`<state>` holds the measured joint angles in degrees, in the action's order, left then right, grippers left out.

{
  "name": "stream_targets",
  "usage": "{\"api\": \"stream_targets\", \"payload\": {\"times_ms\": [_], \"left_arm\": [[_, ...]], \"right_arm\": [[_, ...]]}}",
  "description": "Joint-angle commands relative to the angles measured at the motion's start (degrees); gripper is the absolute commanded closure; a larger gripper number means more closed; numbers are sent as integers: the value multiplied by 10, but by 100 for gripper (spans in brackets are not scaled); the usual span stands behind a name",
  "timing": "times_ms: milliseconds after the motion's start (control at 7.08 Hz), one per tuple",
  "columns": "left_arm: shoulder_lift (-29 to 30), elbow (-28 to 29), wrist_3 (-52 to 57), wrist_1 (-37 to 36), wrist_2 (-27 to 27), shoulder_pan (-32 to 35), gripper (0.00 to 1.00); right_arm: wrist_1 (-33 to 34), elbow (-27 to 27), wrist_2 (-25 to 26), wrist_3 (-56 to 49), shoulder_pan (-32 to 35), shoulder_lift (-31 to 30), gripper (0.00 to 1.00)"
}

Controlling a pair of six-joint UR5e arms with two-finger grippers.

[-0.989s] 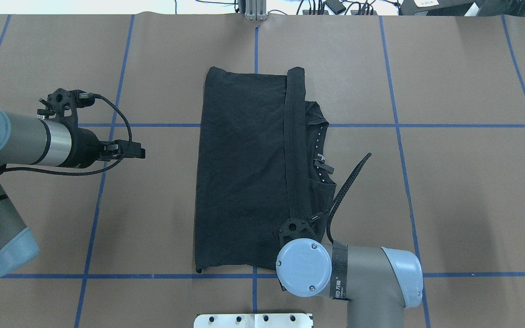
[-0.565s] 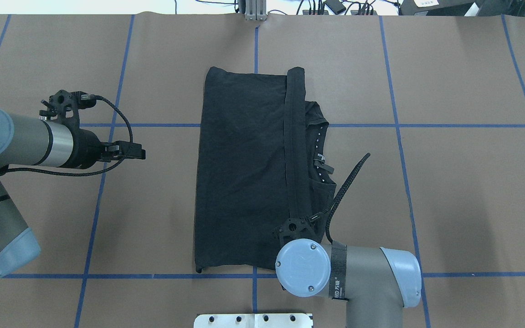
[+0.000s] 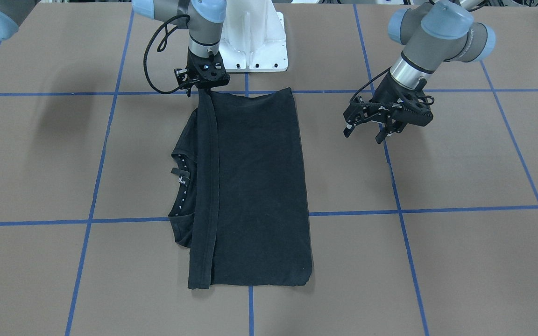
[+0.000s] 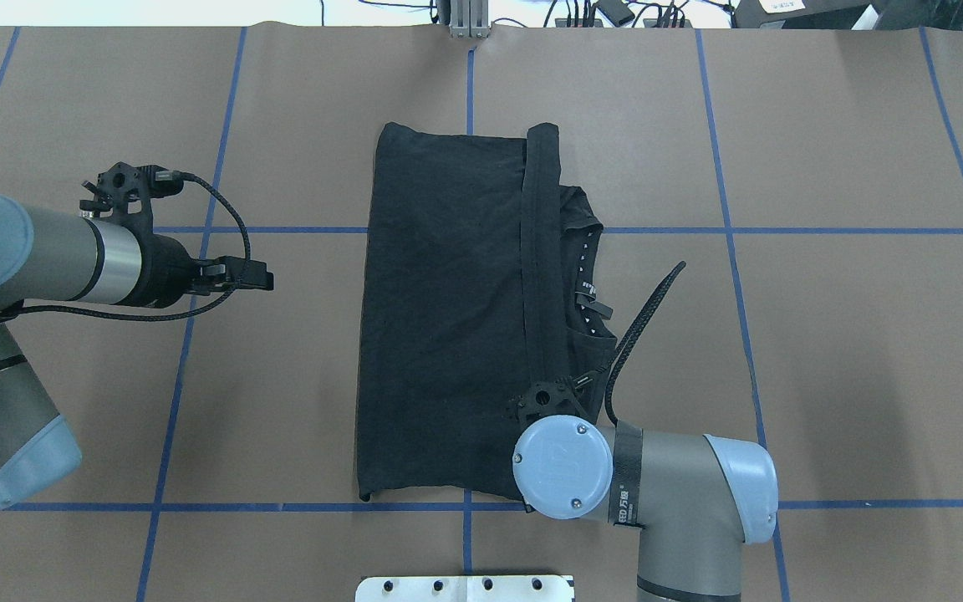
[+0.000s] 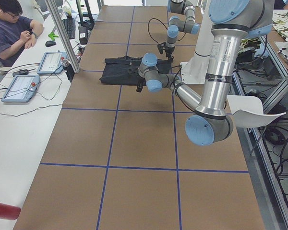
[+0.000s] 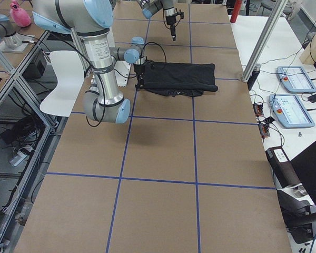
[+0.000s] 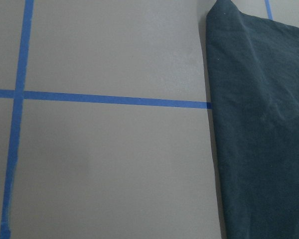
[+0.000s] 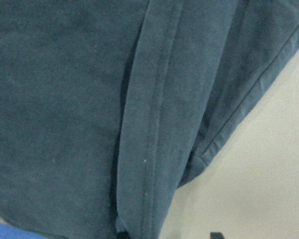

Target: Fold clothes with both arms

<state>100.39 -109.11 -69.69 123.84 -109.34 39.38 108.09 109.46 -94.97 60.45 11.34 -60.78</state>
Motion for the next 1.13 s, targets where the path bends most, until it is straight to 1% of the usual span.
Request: {"api": "stream_targets", "payload": {"times_ms": [0,283,565,707,989], "left_arm": [[7,4,0,0,0,0,0],[7,4,-1,0,0,0,0],[7,3,0,0,0,0,0],[7,4,0,0,0,-1,0],[8,5,0,0,0,0,0]], "right_arm": [[1,1,-1,-22,16,-12,40],[-1,11,-3,-37,29,-34,41],[-5,41,-3,-57,32,-71,41],[-6,54,-3,-64,37,-77,41],[-7,52,-13,-76,63,-62,39]]}}
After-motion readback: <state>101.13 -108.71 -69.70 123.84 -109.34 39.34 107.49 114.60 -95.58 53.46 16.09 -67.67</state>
